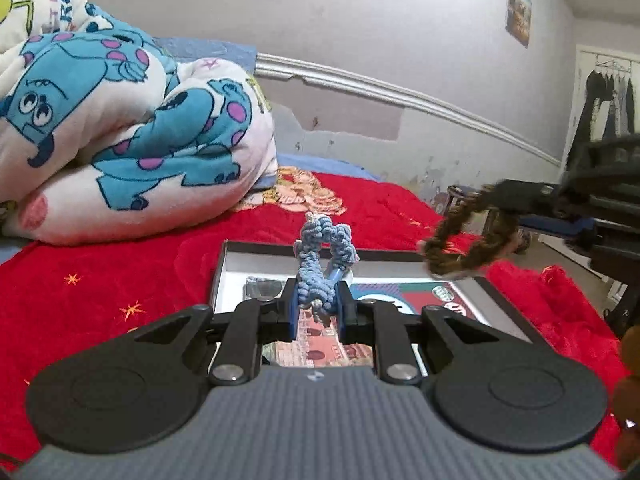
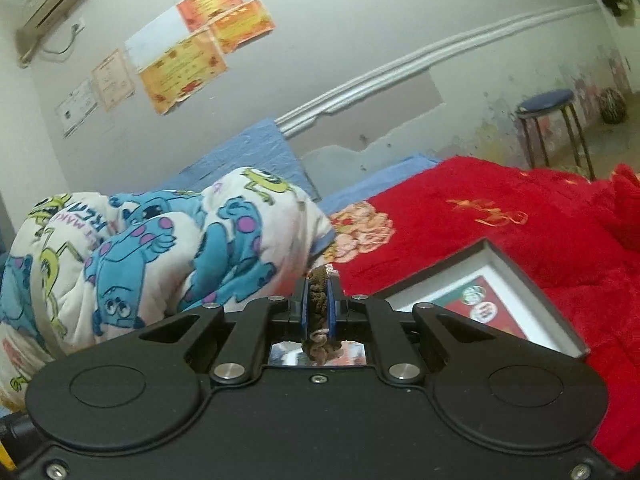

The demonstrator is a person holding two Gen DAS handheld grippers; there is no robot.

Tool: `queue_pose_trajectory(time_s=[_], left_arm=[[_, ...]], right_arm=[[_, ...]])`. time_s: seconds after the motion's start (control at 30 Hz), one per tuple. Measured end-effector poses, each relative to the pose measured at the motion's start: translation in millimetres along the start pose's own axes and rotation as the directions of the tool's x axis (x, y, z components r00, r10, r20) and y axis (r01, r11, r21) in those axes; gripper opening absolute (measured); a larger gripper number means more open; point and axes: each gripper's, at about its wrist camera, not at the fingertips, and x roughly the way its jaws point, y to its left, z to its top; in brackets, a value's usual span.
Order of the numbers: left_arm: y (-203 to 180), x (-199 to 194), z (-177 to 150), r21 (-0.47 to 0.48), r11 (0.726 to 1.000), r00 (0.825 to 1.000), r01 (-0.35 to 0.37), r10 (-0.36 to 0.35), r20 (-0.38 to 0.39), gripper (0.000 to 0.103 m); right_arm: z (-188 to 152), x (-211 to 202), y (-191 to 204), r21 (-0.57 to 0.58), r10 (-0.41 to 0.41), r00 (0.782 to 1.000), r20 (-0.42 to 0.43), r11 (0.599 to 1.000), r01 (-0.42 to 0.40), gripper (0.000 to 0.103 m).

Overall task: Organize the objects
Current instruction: 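Bring both held scrunchies over the box and lower them toward the textbook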

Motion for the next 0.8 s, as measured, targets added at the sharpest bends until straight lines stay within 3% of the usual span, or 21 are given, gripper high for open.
queue_pose_trajectory(time_s=[0.13, 0.33, 0.63, 0.8], left_arm=[[-7, -2, -2, 0.030, 1.000, 1.000, -0.001, 0.000, 0.014, 0.022], [-29, -3, 11, 0.026, 1.000, 0.999, -0.011, 0.009, 0.052, 0.022], [-69, -1, 45, 0.055, 0.998, 0.990, 0.018, -0.025, 0.137, 0.022], [-62, -6, 27, 0.079, 0.996, 0.991, 0.049, -0.058, 0.119, 0.022]], right_arm=[[0, -5, -21, -0.047, -0.008, 1.000, -0.002, 0.999, 0.007, 0.009], [-5, -10, -50, 0.004, -0.026, 1.000, 0.004, 1.000, 0.026, 0.009], [9, -33, -50, 0.019, 0.002, 0.998, 0.066, 1.000, -0.003, 0.009], [3, -29, -52, 0.013, -0.023, 0.999, 0.042, 1.000, 0.022, 0.010]])
